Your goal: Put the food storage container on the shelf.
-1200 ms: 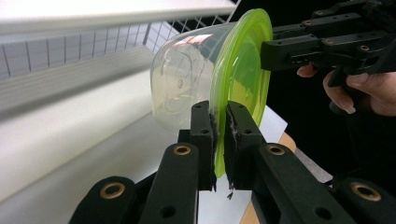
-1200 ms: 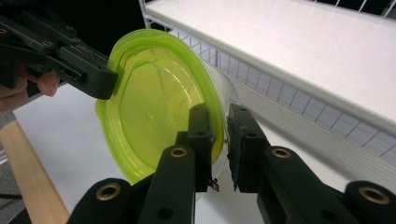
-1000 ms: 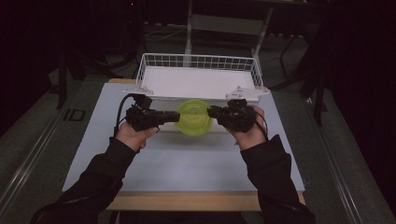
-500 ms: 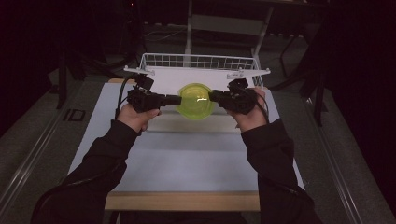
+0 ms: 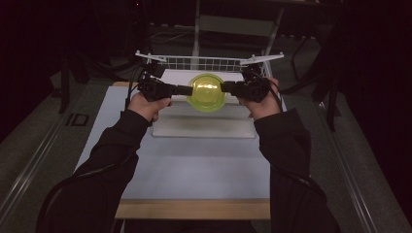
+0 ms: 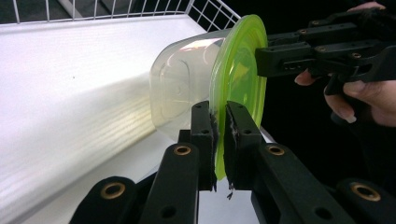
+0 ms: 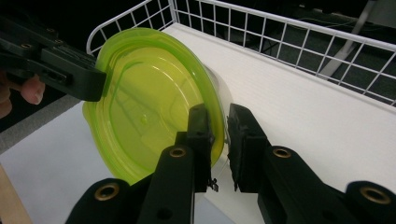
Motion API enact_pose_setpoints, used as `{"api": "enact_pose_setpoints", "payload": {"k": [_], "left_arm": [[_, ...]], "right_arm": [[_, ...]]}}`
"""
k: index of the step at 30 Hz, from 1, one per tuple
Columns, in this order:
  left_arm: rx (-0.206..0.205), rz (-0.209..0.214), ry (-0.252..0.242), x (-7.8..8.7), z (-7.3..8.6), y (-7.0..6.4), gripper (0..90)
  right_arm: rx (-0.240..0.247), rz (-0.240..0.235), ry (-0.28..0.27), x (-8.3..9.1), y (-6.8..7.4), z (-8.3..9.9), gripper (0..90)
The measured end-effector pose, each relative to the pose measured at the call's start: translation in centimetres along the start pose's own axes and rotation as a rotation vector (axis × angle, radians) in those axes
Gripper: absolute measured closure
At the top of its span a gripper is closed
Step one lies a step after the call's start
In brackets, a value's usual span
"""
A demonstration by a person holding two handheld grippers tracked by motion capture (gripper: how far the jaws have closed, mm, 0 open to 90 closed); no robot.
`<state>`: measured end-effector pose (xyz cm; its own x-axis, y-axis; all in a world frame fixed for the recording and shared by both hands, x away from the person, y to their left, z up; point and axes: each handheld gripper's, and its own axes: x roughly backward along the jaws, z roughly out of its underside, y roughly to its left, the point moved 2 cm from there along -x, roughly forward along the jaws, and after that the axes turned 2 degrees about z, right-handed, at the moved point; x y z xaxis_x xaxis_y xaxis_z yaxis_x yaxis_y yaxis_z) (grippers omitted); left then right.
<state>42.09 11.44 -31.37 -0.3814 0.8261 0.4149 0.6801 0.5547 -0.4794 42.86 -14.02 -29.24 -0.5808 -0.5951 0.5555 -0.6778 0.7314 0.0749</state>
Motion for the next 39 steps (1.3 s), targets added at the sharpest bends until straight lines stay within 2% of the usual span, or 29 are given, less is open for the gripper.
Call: {"api": "enact_pose_setpoints", "payload": {"k": [8, 16, 18, 20, 23, 26, 28, 30, 35, 38, 39], "left_arm": [[0.04, -0.006, -0.004, -1.5, -0.5, 1.4, 83.5], [0.098, 0.019, 0.005, -2.3, -1.1, 2.5, 83.4], [0.118, 0.026, 0.001, -2.3, -1.3, 2.8, 83.3], [0.115, 0.01, -0.007, -2.3, -1.4, 3.0, 82.6], [0.087, -0.048, -0.01, -2.6, -1.7, 3.0, 79.9], [0.082, -0.086, -0.023, -3.0, -1.8, 3.2, 74.3], [0.082, -0.097, -0.017, -3.3, -1.8, 3.4, 74.1], [0.079, -0.106, -0.024, -3.7, -1.8, 3.4, 68.7], [0.097, -0.139, -0.039, -4.1, -1.9, 3.7, 61.3], [0.11, -0.142, -0.042, -4.4, -1.9, 3.8, 53.8], [0.113, -0.14, -0.046, -4.5, -1.9, 3.8, 53.1]], "right_arm": [[-0.029, 0.017, 0.025, -1.1, -1.4, -0.2, 79.4], [-0.057, 0.021, 0.055, -1.9, -2.6, -1.0, 78.9], [-0.07, 0.006, 0.069, -2.1, -2.9, -1.3, 78.7], [-0.086, -0.009, 0.092, -2.5, -3.3, -1.7, 78.8], [-0.082, -0.004, 0.118, -2.9, -3.4, -2.3, 78.9], [-0.108, -0.007, 0.133, -3.5, -3.6, -2.8, 78.3], [-0.115, 0.006, 0.137, -3.9, -3.8, -2.9, 75.6], [-0.131, 0.014, 0.142, -4.3, -4.1, -2.8, 69.0], [-0.125, 0.043, 0.104, -4.6, -4.2, -2.7, 56.3], [-0.129, 0.017, 0.081, -4.4, -4.1, -2.7, 53.1], [-0.123, 0.021, 0.08, -4.4, -4.0, -2.7, 52.7]]}}
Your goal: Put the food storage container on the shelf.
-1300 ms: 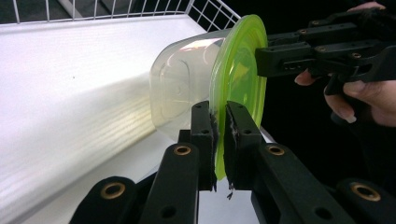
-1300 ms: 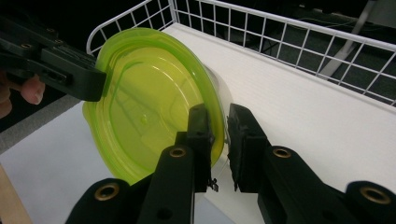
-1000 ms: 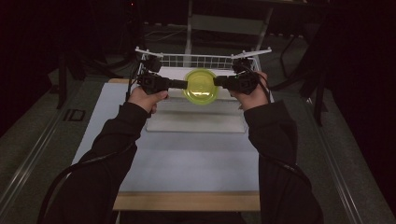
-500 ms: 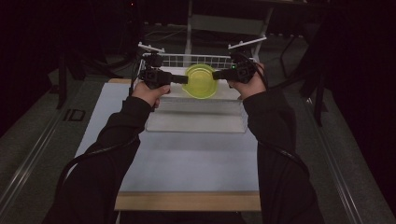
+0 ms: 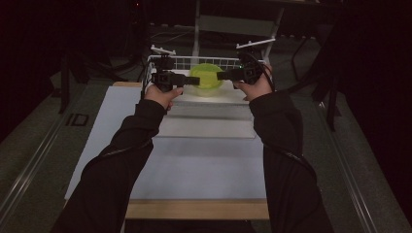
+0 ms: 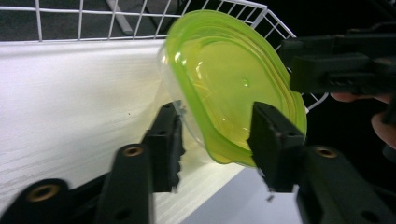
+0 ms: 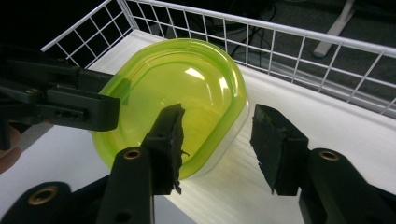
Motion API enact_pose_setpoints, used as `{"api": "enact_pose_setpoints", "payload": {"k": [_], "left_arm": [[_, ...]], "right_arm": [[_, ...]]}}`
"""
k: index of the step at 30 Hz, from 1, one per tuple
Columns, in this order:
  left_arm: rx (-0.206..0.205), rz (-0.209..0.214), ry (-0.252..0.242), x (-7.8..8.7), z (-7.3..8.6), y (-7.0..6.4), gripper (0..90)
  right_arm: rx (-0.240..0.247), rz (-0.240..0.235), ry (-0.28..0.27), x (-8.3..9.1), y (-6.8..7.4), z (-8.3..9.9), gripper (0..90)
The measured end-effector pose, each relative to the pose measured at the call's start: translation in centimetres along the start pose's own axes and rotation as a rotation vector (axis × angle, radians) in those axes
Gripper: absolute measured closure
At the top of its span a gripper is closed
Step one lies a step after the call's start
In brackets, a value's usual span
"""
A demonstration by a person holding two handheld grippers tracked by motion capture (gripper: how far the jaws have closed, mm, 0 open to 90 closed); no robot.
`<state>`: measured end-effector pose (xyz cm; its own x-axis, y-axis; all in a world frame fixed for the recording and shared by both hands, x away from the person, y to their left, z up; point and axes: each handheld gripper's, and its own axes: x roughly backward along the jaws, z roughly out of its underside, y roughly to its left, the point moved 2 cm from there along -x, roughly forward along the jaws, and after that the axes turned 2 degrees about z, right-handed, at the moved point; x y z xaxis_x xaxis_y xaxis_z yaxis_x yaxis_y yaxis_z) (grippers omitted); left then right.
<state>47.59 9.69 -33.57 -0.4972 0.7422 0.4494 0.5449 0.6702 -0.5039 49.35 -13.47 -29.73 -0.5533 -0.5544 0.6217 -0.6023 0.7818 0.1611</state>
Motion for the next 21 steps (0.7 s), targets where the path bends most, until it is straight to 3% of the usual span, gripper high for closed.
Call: {"api": "enact_pose_setpoints", "payload": {"k": [7, 12, 15, 20, 21], "left_arm": [[-0.017, -0.013, -0.034, 0.1, -0.2, -0.3, 38.8], [-0.072, -0.034, -0.056, 0.5, -0.1, -0.5, 24.0], [-0.109, -0.081, -0.107, 1.4, 0.1, -0.3, 18.1], [-0.149, -0.077, -0.158, 2.8, 0.9, -0.1, 13.3], [-0.16, -0.069, -0.163, 3.1, 1.1, -0.1, 8.9]], "right_arm": [[0.001, -0.011, -0.02, 0.6, 0.2, 0.3, 48.4], [0.002, -0.008, -0.022, 0.8, 0.2, 0.7, 46.7], [0.0, -0.012, -0.036, 1.3, 0.3, 1.1, 45.6], [0.024, -0.025, -0.035, 1.7, 0.8, 2.2, 42.6], [0.031, -0.026, -0.032, 1.8, 0.9, 2.5, 41.0]]}}
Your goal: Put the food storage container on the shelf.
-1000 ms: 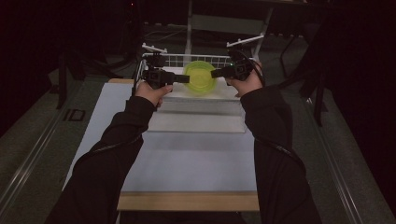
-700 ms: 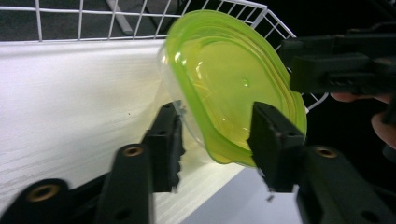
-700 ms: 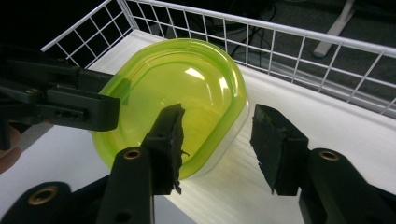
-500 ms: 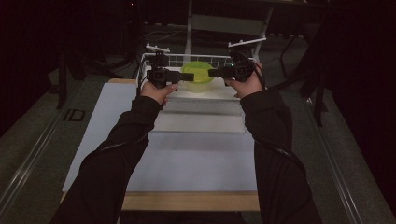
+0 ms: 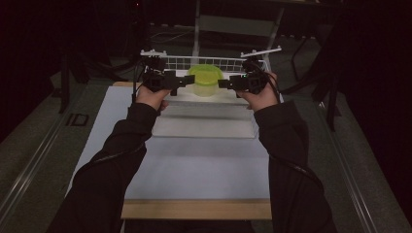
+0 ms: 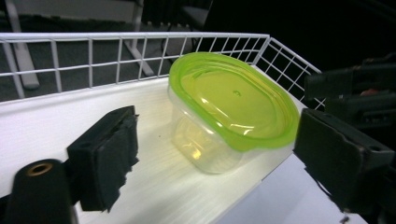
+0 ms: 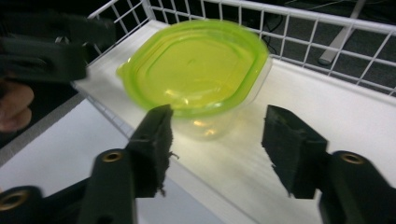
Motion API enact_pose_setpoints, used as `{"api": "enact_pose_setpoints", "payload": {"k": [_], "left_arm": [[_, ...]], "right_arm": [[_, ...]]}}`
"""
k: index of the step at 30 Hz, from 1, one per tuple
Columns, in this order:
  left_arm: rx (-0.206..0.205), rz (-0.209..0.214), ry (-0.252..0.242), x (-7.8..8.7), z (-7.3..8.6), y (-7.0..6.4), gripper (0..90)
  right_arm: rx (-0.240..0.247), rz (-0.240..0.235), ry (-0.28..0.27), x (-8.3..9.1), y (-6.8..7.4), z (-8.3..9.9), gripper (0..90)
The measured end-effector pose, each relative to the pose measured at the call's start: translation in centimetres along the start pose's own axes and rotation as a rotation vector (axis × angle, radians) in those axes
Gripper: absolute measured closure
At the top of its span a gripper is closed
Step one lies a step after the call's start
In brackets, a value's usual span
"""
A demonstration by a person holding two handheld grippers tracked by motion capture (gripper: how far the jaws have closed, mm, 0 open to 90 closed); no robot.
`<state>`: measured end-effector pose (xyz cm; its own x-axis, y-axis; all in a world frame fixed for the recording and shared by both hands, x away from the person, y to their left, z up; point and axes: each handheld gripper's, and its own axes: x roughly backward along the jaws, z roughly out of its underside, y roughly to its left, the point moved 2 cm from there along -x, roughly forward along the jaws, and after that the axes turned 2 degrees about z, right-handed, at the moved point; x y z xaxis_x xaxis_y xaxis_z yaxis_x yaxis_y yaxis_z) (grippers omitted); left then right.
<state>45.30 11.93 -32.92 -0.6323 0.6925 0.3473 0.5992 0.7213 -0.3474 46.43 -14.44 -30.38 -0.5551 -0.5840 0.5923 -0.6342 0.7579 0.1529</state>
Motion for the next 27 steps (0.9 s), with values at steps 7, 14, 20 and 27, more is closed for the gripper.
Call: {"api": "enact_pose_setpoints", "payload": {"k": [7, 14, 20, 27], "left_arm": [[-0.05, 0.069, -0.051, 2.2, 1.3, -1.0, 3.8], [-0.116, 0.132, -0.036, 3.5, 3.9, -2.9, 2.6], [-0.141, 0.17, 0.0, 4.4, 6.5, -4.0, 2.6], [-0.169, 0.181, 0.028, 5.2, 9.5, -4.5, 2.6]], "right_arm": [[0.054, -0.041, -0.014, 0.8, 1.0, 1.9, 26.1], [0.1, -0.087, -0.04, 1.7, 2.3, 3.9, 15.2], [0.149, -0.088, -0.044, 2.0, 3.5, 6.0, 14.9], [0.167, -0.109, -0.059, 2.3, 4.4, 8.4, 14.9]]}}
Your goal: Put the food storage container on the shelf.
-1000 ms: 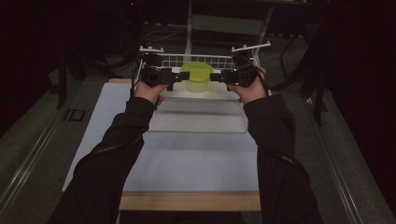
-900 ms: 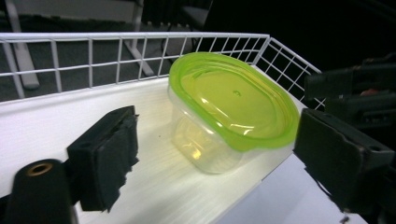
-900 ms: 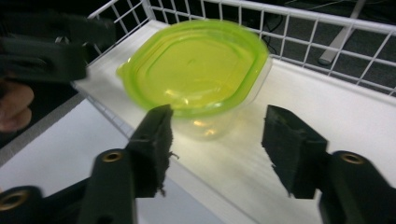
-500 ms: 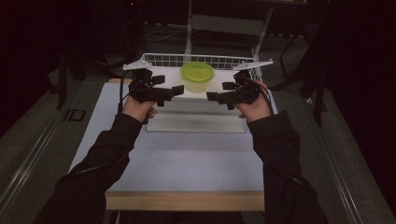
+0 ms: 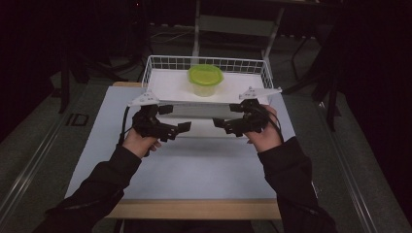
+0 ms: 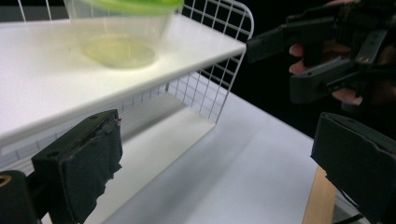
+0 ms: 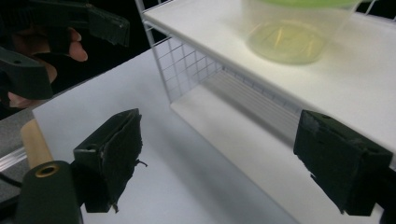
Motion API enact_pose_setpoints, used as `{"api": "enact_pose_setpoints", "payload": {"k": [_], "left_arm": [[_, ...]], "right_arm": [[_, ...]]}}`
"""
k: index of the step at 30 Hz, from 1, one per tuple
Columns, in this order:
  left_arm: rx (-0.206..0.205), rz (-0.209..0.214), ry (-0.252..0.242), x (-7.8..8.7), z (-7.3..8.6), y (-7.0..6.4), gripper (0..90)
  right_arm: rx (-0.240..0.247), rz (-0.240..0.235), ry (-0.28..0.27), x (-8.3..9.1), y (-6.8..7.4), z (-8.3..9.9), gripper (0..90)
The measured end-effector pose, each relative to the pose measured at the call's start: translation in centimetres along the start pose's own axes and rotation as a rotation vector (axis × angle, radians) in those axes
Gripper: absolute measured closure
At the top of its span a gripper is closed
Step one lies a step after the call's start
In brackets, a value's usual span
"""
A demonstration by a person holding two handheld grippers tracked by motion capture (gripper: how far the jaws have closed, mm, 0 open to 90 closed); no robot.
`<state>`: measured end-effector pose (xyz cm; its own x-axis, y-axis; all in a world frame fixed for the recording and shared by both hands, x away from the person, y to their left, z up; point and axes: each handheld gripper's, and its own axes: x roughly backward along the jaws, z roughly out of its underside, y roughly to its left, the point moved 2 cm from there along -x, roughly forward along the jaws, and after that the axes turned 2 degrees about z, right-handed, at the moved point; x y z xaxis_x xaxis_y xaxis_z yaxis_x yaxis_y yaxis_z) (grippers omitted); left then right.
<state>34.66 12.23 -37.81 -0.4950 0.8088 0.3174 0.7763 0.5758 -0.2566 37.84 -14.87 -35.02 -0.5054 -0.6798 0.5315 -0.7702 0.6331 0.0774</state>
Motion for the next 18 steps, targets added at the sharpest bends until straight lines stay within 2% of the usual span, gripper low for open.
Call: {"api": "enact_pose_setpoints", "payload": {"k": [2, 5, 6, 7, 9, 14, 18], "left_arm": [[0.008, 0.027, -0.003, 0.4, 1.3, -0.3, 2.6], [-0.008, 0.034, 0.008, 0.7, 2.6, -0.7, 2.6], [-0.008, 0.034, 0.008, 0.7, 2.6, -0.7, 2.6], [-0.01, 0.039, 0.013, 0.8, 3.5, -0.8, 2.6], [-0.007, 0.046, 0.02, 0.9, 4.2, -1.0, 2.6], [-0.035, 0.044, 0.05, 1.0, 6.1, -1.4, 2.7], [-0.053, 0.047, 0.089, 0.8, 7.7, -1.7, 2.6]], "right_arm": [[-0.005, -0.01, -0.005, 0.1, 0.4, 1.1, 14.9], [-0.009, -0.025, -0.004, 0.0, 0.7, 2.3, 15.0], [-0.009, -0.025, -0.004, 0.0, 0.7, 2.3, 15.0], [-0.007, -0.027, -0.003, 0.0, 0.8, 2.7, 15.0], [-0.005, -0.025, -0.001, 0.0, 1.0, 3.9, 15.0], [-0.02, -0.039, -0.009, 0.0, 1.3, 6.2, 15.0], [-0.019, -0.038, 0.008, -0.2, 1.5, 8.3, 15.0]]}}
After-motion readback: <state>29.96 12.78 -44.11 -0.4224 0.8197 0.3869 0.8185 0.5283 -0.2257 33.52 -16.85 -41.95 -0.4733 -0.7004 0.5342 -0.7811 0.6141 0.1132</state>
